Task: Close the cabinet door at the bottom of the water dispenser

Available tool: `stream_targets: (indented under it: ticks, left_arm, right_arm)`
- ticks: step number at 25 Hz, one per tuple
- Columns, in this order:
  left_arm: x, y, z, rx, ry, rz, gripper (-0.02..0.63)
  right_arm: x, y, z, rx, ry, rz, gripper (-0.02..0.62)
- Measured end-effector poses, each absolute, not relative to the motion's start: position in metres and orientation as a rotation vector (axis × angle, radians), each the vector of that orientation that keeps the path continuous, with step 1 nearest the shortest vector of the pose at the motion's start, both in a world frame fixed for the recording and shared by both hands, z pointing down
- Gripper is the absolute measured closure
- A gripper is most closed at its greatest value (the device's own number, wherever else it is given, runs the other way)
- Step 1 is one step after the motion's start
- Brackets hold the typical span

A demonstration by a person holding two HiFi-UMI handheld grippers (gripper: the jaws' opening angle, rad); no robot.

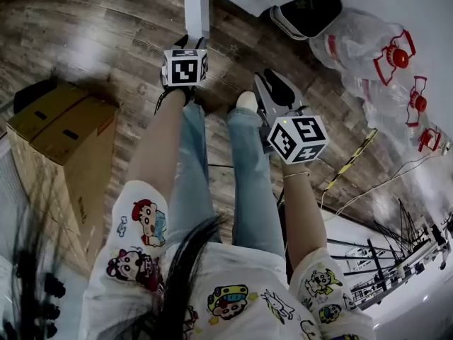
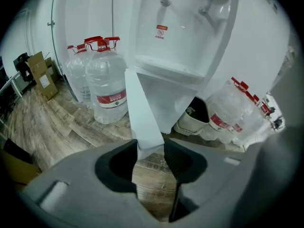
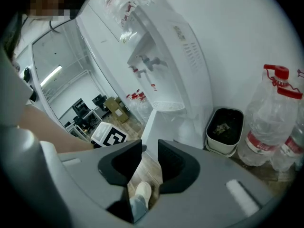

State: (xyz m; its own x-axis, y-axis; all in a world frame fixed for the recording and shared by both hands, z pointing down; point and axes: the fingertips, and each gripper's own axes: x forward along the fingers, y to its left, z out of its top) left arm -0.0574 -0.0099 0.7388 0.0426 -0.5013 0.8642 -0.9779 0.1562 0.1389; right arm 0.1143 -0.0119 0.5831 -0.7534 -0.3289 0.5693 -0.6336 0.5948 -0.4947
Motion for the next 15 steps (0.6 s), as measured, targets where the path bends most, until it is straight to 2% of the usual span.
stream_targets:
  ticks: [15]
  left_arm:
    - [0.02, -0.056, 0.745, 1.576, -1.482, 0.827, 0.433]
  right_arm:
    - [0.196, -0.037, 0.594, 0.933, -2.376, 1.078, 0.474]
